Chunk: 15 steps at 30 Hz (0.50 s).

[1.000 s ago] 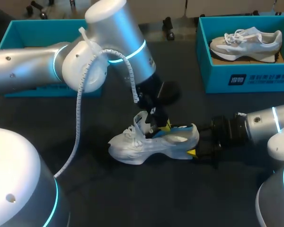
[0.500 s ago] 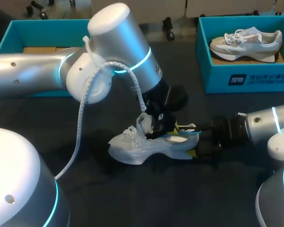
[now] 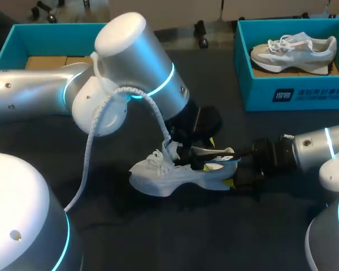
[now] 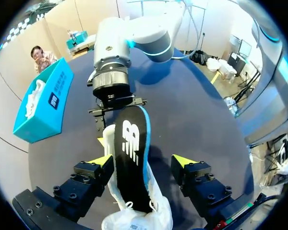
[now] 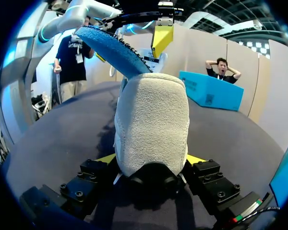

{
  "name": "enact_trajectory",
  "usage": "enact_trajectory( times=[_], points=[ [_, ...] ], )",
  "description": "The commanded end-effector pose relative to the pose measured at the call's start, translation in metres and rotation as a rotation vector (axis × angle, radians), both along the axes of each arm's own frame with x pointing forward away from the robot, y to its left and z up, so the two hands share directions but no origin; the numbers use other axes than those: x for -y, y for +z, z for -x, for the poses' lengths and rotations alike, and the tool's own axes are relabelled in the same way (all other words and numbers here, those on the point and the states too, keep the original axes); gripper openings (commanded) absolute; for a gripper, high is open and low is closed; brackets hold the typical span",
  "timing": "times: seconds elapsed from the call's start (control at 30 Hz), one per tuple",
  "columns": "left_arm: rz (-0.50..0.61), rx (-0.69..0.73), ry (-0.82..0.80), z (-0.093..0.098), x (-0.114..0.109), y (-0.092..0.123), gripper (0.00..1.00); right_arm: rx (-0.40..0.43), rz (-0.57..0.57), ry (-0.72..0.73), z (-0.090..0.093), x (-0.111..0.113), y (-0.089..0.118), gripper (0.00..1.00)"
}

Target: Take the shoe out of the shoebox, open the shoe tongue, remove and reinsert the insole, then place the shoe into the shoebox

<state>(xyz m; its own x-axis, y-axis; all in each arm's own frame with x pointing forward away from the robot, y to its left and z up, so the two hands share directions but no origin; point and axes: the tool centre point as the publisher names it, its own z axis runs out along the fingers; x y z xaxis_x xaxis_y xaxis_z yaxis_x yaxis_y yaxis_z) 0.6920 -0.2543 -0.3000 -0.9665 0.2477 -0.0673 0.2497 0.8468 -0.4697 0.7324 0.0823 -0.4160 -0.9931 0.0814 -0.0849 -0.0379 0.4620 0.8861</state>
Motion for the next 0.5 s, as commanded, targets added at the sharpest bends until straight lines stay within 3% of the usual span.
enact_trajectory(
  times=[0.03, 0.2, 0.27, 0.5],
  points=[
    [0.03, 0.077, 0.024, 0.011, -0.011, -0.005, 0.74, 0.0, 0.005, -0.002, 0.0, -0.002, 0.0, 0.0],
    [0.05, 0.121, 0.029, 0.01, -0.008, -0.01, 0.69, 0.0, 0.005, -0.002, 0.0, -0.002, 0.0, 0.0],
    [0.055, 0.143, 0.035, 0.009, -0.006, -0.011, 0.6, 0.0, 0.005, -0.002, 0.0, -0.002, 0.0, 0.0],
    [0.076, 0.196, 0.045, 0.007, 0.001, -0.015, 0.58, 0.0, 0.005, -0.002, 0.0, -0.002, 0.0, 0.0]
  ],
)
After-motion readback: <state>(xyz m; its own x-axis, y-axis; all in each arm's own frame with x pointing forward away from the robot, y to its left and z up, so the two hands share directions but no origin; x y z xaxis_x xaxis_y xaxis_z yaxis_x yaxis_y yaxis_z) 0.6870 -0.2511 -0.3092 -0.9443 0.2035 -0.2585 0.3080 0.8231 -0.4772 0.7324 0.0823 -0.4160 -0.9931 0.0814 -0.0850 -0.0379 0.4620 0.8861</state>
